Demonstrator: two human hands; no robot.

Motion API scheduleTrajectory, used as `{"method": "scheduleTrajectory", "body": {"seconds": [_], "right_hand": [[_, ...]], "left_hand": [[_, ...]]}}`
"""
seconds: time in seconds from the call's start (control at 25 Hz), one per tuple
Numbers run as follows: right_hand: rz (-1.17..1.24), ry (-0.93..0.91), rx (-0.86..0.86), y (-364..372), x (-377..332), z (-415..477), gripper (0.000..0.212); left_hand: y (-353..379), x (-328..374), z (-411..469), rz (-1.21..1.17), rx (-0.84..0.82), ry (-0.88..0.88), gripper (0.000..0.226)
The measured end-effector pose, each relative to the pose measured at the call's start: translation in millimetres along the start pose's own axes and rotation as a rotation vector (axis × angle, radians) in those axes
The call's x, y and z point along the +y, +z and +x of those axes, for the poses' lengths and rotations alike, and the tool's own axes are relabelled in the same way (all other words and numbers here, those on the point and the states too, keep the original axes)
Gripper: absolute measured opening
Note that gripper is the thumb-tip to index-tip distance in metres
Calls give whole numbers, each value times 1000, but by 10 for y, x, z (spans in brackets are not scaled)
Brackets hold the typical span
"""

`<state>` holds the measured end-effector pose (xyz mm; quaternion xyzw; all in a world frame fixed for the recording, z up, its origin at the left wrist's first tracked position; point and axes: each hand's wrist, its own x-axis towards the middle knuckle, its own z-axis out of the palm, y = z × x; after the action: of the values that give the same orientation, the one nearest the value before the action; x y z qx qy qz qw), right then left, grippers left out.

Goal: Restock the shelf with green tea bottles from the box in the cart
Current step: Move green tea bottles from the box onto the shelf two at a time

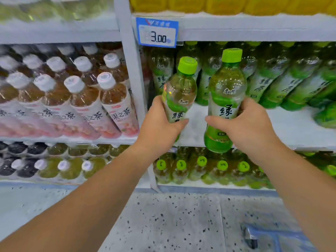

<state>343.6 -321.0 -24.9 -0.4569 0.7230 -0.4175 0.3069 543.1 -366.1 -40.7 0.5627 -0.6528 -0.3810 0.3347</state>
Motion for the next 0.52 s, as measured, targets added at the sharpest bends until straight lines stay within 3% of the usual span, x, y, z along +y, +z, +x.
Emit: {"method": "scheduleTrajectory", "body": {"seconds": [0.32, 0.52], "right_hand": [[145, -118, 38, 725, 118, 358, 61], [146, -185, -74, 745, 340, 427, 66]], "left_hand": [[96, -310, 320, -108, 99, 31, 59], [186, -396, 359, -149, 111, 21, 65]]}}
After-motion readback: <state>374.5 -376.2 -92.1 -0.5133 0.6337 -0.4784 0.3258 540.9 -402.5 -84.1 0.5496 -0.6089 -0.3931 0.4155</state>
